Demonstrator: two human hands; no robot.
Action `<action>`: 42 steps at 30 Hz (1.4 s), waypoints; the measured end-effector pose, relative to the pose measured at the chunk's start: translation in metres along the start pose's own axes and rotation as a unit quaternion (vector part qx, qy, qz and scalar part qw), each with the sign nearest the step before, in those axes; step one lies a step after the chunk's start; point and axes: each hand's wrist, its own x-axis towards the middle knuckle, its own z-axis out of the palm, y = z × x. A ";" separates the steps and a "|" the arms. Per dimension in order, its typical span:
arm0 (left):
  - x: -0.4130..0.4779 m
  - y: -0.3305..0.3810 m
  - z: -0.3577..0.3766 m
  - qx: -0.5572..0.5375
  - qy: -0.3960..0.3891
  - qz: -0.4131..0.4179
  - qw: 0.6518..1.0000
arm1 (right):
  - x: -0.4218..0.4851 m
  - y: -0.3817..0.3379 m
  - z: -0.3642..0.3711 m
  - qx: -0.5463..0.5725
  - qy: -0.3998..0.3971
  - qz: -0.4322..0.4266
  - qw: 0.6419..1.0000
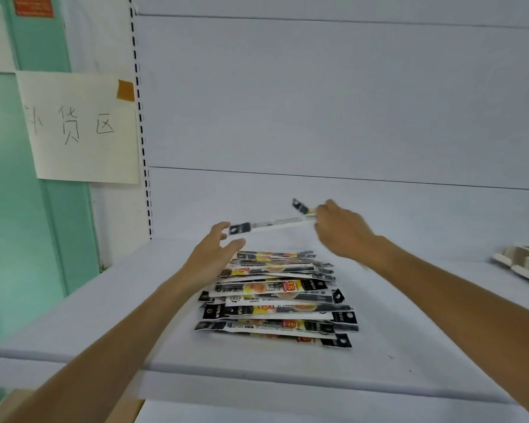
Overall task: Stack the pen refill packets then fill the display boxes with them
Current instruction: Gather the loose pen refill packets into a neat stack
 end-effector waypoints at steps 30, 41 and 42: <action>0.002 0.001 0.019 -0.089 -0.119 -0.087 0.985 | -0.052 -0.011 0.057 0.528 -0.089 0.261 0.803; -0.011 0.009 -0.007 0.128 -0.247 0.079 0.957 | -0.033 0.021 0.056 0.477 -0.021 0.252 0.842; -0.010 0.008 -0.008 0.162 -0.247 0.096 0.951 | -0.024 0.027 0.057 0.477 -0.024 0.247 0.843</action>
